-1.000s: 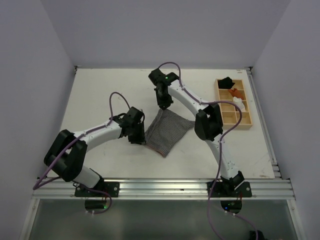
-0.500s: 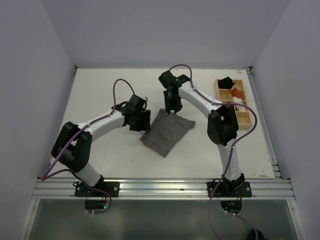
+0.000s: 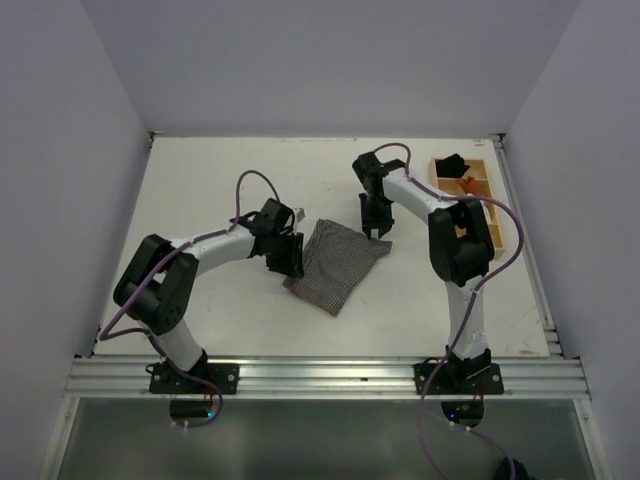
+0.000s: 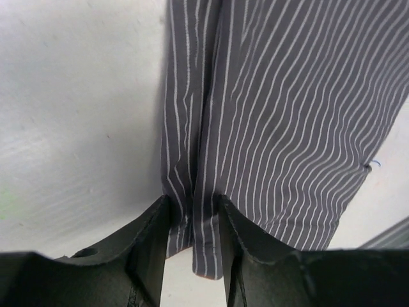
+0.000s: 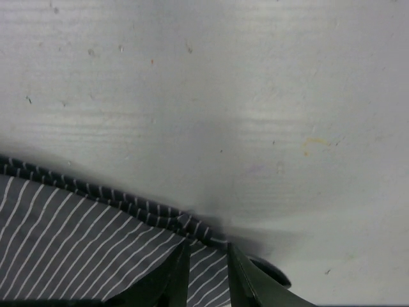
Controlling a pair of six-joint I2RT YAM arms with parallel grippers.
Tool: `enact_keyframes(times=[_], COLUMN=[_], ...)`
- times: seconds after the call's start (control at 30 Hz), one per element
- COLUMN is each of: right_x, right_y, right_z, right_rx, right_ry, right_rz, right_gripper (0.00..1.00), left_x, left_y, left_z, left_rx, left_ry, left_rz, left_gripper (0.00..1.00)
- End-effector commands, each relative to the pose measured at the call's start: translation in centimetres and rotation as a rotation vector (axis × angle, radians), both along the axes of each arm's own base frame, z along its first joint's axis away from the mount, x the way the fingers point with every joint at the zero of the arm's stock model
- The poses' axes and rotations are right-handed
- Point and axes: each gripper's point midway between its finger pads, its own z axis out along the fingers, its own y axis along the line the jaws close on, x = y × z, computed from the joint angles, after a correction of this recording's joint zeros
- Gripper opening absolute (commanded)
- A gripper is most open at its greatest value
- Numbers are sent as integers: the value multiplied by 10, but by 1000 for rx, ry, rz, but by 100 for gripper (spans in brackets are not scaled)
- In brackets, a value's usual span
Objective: Roll the underwear
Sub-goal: Fold the underwear
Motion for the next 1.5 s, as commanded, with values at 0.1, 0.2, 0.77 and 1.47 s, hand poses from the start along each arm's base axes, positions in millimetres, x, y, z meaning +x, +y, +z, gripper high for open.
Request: enact_keyframes(times=[0.1,0.2,0.77,1.47], right_x=[56,69,-95,-167], right_y=[-11,-20,123,169], right_z=[27,40,86,32], right_rx=[-6,-6,322,310], right_ry=[-136,-162,-74,9], right_rz=[133,126,75,29], right_gripper=[33,34,30,24], left_x=[-25,-40,-60,-68], left_y=[-33,-47,1,-4], left_z=[26,27,35,20], left_rx=[-217,-250,-147,-438], left_ry=[20,48,50,32], left_rz=[-15,-22,52,12], left_gripper=[37,36,45,39])
